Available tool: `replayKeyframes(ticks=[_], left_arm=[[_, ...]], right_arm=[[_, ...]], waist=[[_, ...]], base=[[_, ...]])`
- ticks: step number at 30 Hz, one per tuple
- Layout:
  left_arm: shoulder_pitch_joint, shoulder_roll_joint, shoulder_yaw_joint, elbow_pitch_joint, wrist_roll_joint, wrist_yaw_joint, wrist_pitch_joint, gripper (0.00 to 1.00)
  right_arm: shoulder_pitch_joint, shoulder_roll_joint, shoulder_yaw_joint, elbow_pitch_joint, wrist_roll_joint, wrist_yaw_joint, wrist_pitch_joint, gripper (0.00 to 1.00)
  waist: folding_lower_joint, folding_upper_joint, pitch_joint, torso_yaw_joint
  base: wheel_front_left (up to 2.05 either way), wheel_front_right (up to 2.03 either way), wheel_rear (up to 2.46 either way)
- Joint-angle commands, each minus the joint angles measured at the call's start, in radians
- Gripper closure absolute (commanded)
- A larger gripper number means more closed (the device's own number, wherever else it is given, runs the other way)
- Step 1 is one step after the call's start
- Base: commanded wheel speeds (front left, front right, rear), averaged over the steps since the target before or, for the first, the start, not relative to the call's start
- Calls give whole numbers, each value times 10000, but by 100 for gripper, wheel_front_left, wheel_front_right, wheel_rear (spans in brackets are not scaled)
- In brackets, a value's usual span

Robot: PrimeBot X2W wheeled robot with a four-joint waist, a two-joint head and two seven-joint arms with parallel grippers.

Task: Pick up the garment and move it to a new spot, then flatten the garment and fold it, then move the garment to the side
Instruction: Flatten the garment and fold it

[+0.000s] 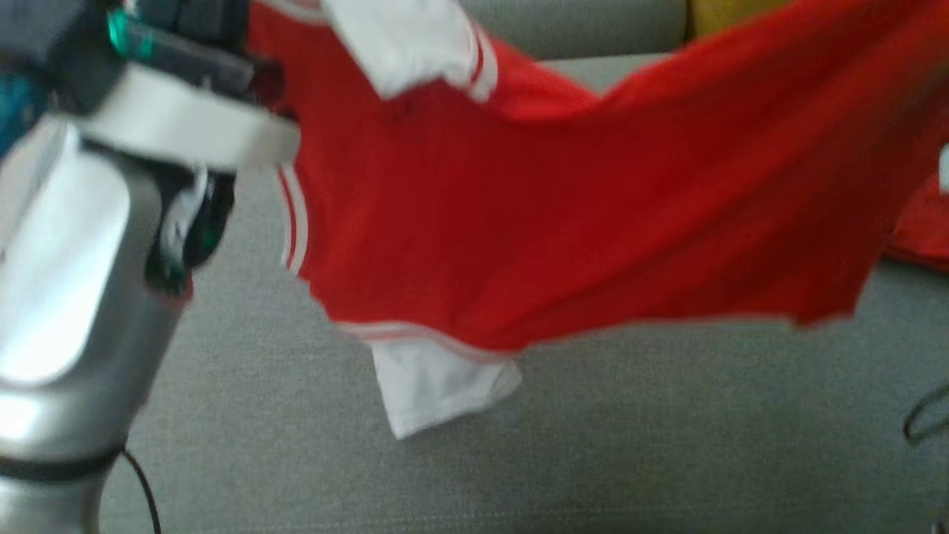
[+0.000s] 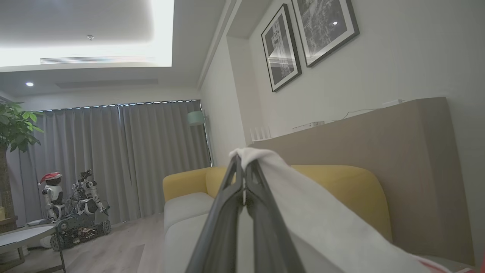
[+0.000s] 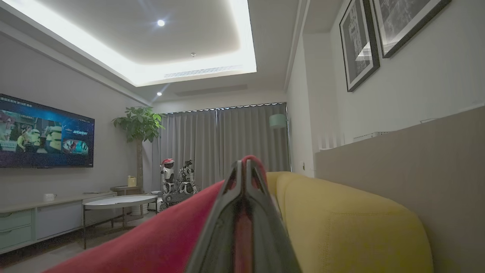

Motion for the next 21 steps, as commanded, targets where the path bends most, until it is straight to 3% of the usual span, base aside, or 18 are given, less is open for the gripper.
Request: replayKeyframes(ticks=[1,10,15,21], left_arm=[[-925,216,421,-5,6,-86,-85,100],[-4003,-611,127,3958,233,-1071,-929,100],[-5945,-1049,505,6884,59,-1042,-987,100],[-7321,-1598,774,9229,-132,-1056,-1274,100]], right_arm=[[-731,-173,283,-69,120,-7,14,100],[-4315,-462,1405,3442,1065,-7,-1181,100],[-6888,130,1950,6371,1343,-7,-2279,100],[-8735,783,2459,9574,1492,-7,-3467,100]], waist=[[0,0,196,-54],[0,0,994,-120],[0,0,1164,-206],[0,0,1502,-118]], base=[[0,0,0],[0,0,0],[0,0,0],[0,0,0]])
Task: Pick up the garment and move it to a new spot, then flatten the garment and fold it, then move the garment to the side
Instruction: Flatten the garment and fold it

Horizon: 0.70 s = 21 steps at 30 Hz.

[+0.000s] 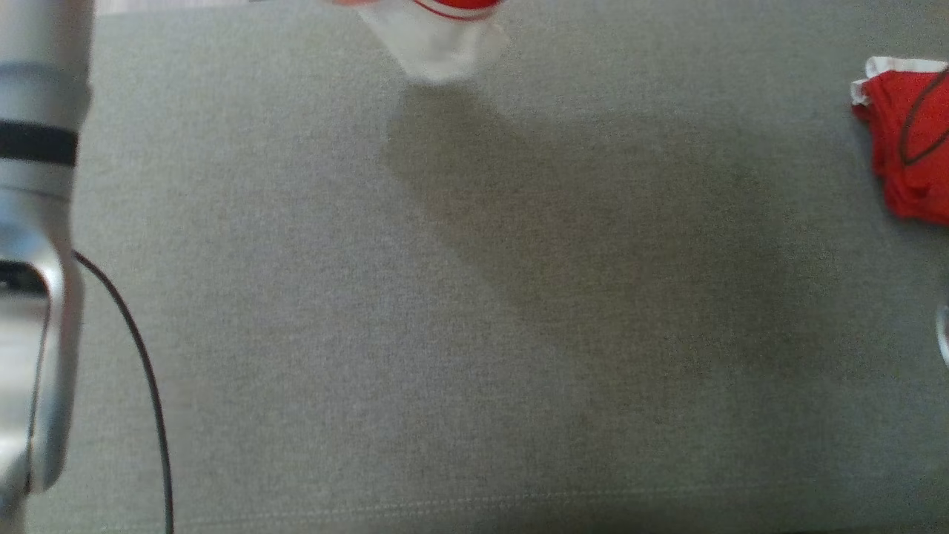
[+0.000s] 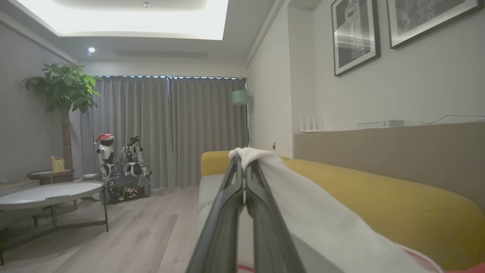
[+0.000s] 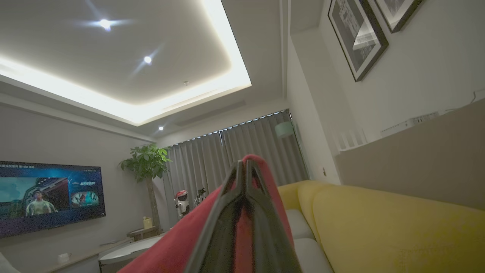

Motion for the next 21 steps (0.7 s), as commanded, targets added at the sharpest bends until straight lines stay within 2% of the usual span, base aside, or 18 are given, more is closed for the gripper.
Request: replayKeyframes(ticks=[1,7,13,17,21], left_arm=[[-478,74,273,445,-208,-123,-39,100],[-470,-469,254,2095,-546,-559,81,100],[92,-801,486,3611,-1115,-880,459,100],[627,-952,645,3988,-1458,-958,811,100],[1300,-1057,765,4115,-1732,-1078,789,100]], right_arm=[[-400,432,270,629,93,-7,-127,100],[-702,760,976,2456,122,-7,-232,100],[-281,929,1694,3903,440,-7,-110,100],[221,957,2301,4170,662,-7,-17,100],[1143,786,3005,3848,1110,-7,-64,100]], waist=[[-1,0,231,86],[-1,0,742,181],[-1,0,1166,144],[-1,0,1333,161],[-1,0,1344,218]], base=[[0,0,0],[0,0,0],[0,0,0],[0,0,0],[0,0,0]])
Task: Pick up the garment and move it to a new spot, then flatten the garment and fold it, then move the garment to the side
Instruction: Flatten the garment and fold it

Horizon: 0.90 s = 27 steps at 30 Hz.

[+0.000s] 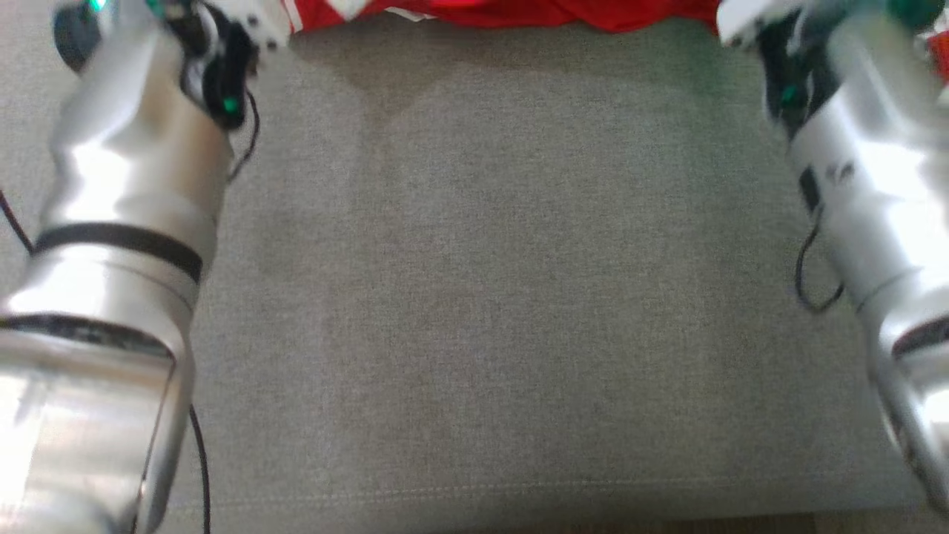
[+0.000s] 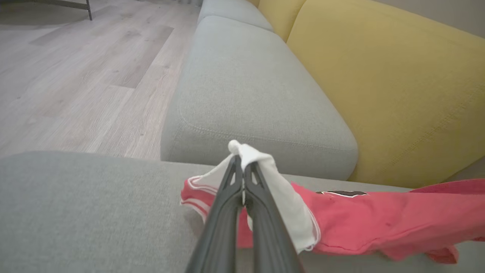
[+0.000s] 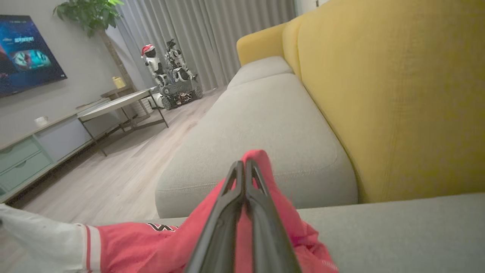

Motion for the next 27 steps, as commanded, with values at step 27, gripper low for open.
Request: replayKeyframes(ticks=[27], left_arm=[[11978,2041,1472,-10221,349,1609,275,100]], right_arm=[[10641,-1660,-963,-6343,2295,-7,186,100]], waist=[[-1,0,-3685,-102]], base=[[0,0,0]])
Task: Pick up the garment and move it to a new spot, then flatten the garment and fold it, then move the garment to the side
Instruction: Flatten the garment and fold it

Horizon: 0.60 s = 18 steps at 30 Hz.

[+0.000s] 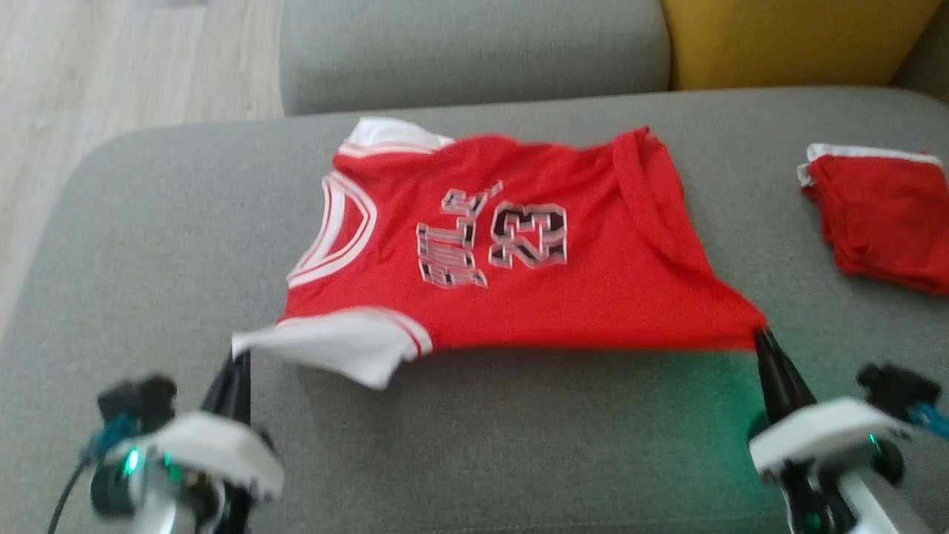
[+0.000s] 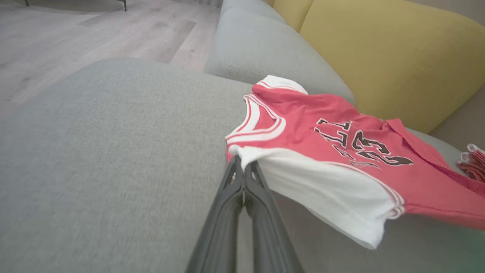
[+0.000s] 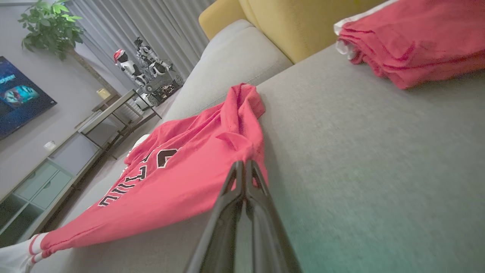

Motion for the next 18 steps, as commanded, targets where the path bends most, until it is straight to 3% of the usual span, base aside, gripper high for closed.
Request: replayKeyframes(ticks=[1,8,12,18], left_arm=[[223,439,331,-1137,99,319,361,100],[2883,894,152,-5071,342,1777,2119,100],[3801,1079,161,-6152,411,2323,2742,100],[4685,1279,97,-7028,408,2779,3460,100]], right_arm=[[235,-209,-179,-593,-117,-7,101,100],[2332,381,-2041,-2389,-976,-7,1328,100],[3439,1052,-3033,-3525,-1621,-7,2185,100],[4824,1937,-4270,-5238,-2657,-7,3459,100]], waist=[[1,-1,-225,-18],[1,-1,-412,28],[1,-1,-506,86],[1,-1,-586,149]], base=[[0,0,0],[0,0,0],[0,0,0],[0,0,0]])
